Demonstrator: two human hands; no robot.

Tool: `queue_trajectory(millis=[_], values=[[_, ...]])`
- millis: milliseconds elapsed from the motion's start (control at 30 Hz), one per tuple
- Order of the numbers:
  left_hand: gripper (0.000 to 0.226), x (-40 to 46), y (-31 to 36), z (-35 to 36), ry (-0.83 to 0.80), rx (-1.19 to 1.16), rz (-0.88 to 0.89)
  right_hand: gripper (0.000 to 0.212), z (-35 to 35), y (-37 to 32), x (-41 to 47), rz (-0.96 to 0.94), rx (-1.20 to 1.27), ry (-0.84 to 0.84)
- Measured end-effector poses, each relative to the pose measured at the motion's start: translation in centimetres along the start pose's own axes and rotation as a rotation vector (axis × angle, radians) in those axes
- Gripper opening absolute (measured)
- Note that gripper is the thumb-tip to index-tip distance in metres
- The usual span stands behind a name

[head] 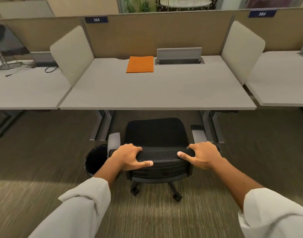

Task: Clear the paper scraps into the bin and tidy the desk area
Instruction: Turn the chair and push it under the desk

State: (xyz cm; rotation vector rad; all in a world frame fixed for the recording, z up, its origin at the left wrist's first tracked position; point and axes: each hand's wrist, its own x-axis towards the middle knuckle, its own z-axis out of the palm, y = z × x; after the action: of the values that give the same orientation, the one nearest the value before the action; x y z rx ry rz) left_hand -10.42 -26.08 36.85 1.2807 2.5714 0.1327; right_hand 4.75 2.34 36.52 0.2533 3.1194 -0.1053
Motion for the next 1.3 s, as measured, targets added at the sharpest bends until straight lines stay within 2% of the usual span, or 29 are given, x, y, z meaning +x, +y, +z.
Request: queue_trajectory(millis=[167, 667, 1033, 1300], values=[[0.079, 0.7, -3.0, -1.2, 0.007, 0.019, 0.037, 0.089, 0.4, -2.3, 1.7, 0.037, -0.008, 0.048], [0.077, 2.8, -7.9, -3.1, -0.017, -0.004, 0.057, 0.1, 0.1, -4.5, 6.3, 0.114, 0.007, 0.013], [0.075, 9.1, -12.5, -5.2, 0.021, 0.026, 0.082, 0.103, 0.3, -4.0, 13.7, 0.161, 0.097, 0.031], [0.066, 14.6, -15.3, -6.6, 0.025, 0.022, 0.073, 0.099, 0.8, -2.1, 20.2, 0.15, 0.06, 0.063]])
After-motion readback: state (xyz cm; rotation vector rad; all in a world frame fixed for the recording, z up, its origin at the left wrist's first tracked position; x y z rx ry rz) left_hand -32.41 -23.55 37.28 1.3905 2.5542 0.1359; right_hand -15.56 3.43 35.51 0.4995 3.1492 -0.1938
